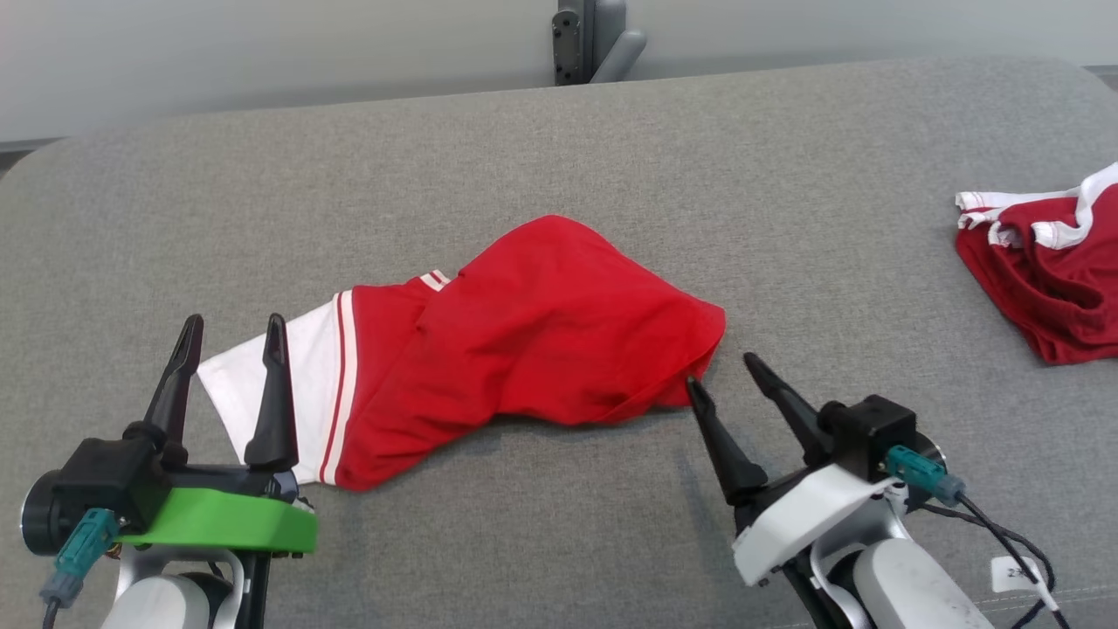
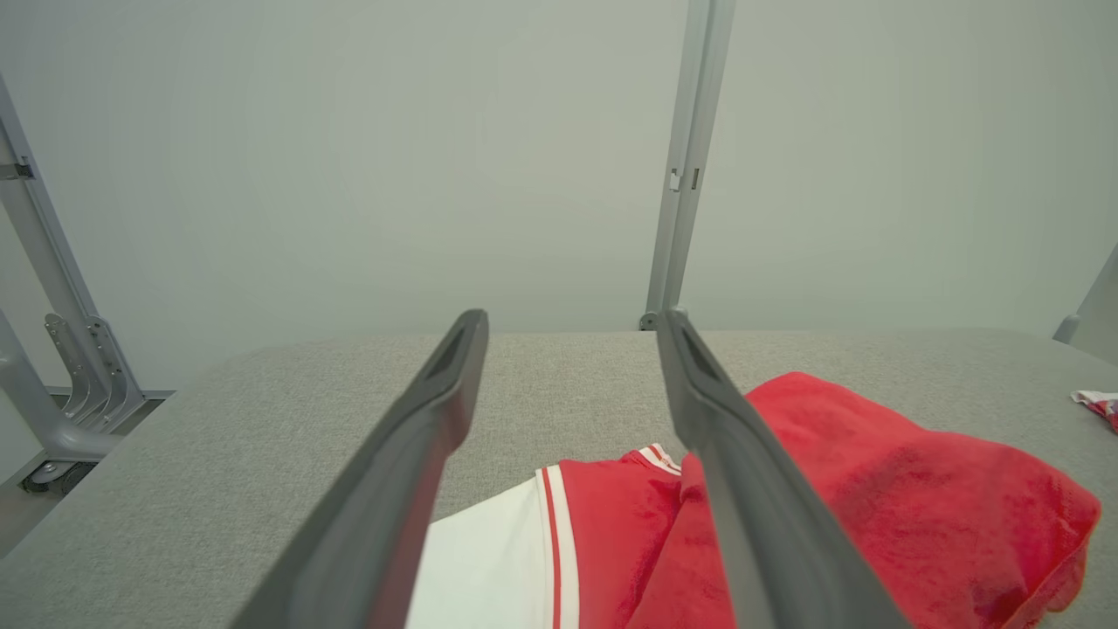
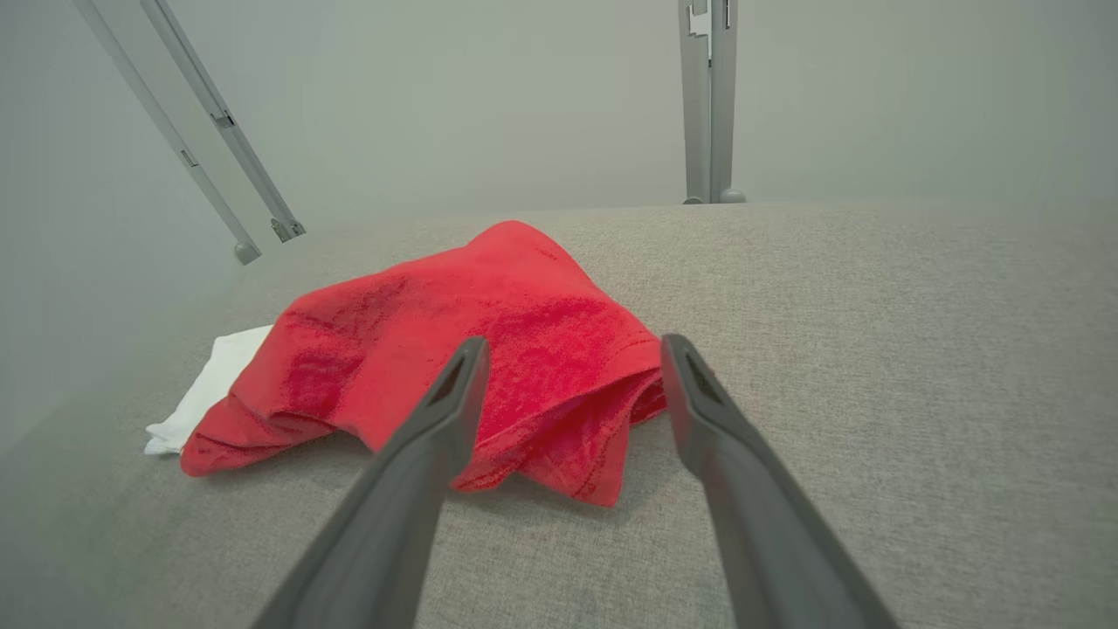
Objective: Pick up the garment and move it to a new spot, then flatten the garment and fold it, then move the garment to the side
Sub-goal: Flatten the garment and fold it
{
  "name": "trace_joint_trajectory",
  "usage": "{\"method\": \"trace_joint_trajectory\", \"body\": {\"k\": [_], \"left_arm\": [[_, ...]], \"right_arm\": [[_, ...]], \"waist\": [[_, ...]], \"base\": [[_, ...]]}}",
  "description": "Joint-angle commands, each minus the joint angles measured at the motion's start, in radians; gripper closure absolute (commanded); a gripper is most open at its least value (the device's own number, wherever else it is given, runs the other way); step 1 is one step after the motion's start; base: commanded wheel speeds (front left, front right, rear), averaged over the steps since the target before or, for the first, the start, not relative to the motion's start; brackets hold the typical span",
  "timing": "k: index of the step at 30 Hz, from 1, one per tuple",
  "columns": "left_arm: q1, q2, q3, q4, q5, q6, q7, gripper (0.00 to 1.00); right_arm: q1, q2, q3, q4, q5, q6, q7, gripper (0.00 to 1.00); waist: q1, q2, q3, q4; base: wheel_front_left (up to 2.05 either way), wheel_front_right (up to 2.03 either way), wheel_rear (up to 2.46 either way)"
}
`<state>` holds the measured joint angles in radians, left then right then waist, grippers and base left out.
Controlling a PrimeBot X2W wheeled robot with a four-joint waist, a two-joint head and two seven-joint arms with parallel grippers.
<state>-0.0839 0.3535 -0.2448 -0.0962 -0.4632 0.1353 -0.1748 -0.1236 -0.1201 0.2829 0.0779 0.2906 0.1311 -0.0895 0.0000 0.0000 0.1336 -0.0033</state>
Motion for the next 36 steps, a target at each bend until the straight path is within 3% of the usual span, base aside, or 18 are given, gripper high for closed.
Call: {"method": "trace_joint_trajectory", "body": {"k": [1, 7, 17, 18, 20, 21, 28, 36], "left_arm": [[-0.026, -0.004, -0.003, -0.001, 0.002, -0.005, -0.009, 0.0], [-0.063, -0.021, -0.015, 0.019, 0.005, -0.015, -0.031, 0.0], [-0.094, -0.026, -0.015, 0.057, 0.006, -0.024, -0.053, 0.0], [-0.096, -0.026, -0.015, 0.059, 0.007, -0.024, -0.055, 0.0], [-0.098, -0.025, -0.015, 0.062, 0.008, -0.024, -0.056, 0.0], [-0.098, -0.026, -0.016, 0.063, 0.008, -0.023, -0.057, 0.0], [-0.09, -0.021, -0.011, 0.063, 0.003, -0.014, -0.059, 0.0], [-0.079, -0.01, -0.004, 0.049, 0.003, 0.0, -0.056, 0.0]], "right_arm": [[-0.029, 0.002, 0.041, 0.034, 0.017, -0.001, -0.005, 0.0], [-0.094, 0.015, 0.142, 0.169, 0.07, -0.001, -0.032, 0.0], [-0.186, 0.036, 0.175, 0.342, 0.133, -0.001, -0.099, 0.0], [-0.195, 0.038, 0.18, 0.35, 0.137, -0.001, -0.104, 0.36], [-0.209, 0.04, 0.19, 0.354, 0.139, -0.001, -0.117, 0.83], [-0.213, 0.04, 0.196, 0.351, 0.14, -0.001, -0.122, 1.0], [-0.238, -0.004, 0.25, 0.214, 0.113, -0.001, -0.145, 1.0], [-0.313, -0.066, 0.279, -0.127, 0.162, -0.001, -0.113, 1.0]], "waist": [[0.0, 0.0, 0.046, 0.035], [0.0, 0.0, 0.106, 0.077], [0.0, 0.0, 0.13, 0.082], [0.0, 0.0, 0.13, 0.08], [0.0, 0.0, 0.129, 0.078], [0.0, 0.0, 0.127, 0.077], [0.0, 0.0, 0.119, 0.058], [0.0, 0.0, 0.111, 0.033]], "base": [[0.0, 0.0, 0.0], [0.0, 0.0, 0.0], [0.0, 0.0, 0.0], [0.0, 0.0, 0.0], [0.0, 0.0, 0.0], [0.0, 0.0, 0.0], [0.0, 0.0, 0.0], [0.0, 0.0, 0.0]]}}
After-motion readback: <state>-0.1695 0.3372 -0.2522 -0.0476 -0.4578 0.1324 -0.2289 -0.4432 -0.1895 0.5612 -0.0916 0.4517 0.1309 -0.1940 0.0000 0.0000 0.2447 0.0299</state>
